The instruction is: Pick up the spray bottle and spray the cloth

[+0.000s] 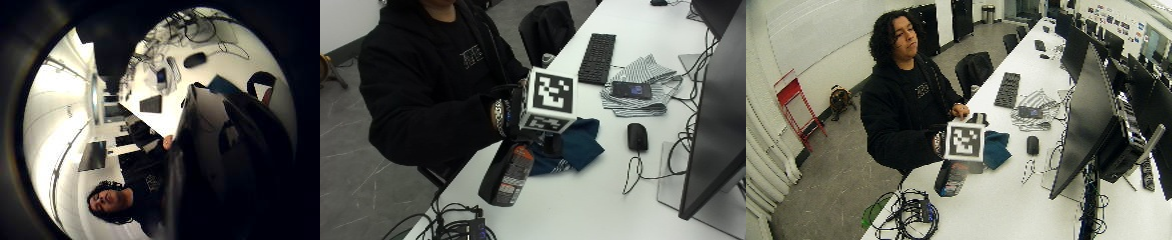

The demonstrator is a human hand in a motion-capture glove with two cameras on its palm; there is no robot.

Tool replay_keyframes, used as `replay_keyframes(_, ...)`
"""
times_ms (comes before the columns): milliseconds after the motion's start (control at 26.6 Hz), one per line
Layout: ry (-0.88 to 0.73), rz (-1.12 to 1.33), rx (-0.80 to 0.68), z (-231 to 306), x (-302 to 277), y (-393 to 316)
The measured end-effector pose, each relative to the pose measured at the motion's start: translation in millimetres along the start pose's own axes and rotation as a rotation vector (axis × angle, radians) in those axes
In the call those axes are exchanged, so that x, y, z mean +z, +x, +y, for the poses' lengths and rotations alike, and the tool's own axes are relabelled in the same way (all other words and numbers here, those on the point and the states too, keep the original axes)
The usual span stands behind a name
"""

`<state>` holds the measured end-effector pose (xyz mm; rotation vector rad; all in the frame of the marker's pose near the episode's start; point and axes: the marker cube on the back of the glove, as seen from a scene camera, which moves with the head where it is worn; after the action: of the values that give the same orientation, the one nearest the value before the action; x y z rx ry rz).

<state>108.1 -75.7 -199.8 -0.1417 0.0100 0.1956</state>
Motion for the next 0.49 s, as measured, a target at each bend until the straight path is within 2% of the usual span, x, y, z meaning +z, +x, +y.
replay_keyframes(113,-0.150,0.158,0.054,7,12,-14)
replay_keyframes(263,-0.256,0.296,0.153,-9,27,-33)
replay_keyframes(489,-0.485,0.562,0.212,12,67,-42)
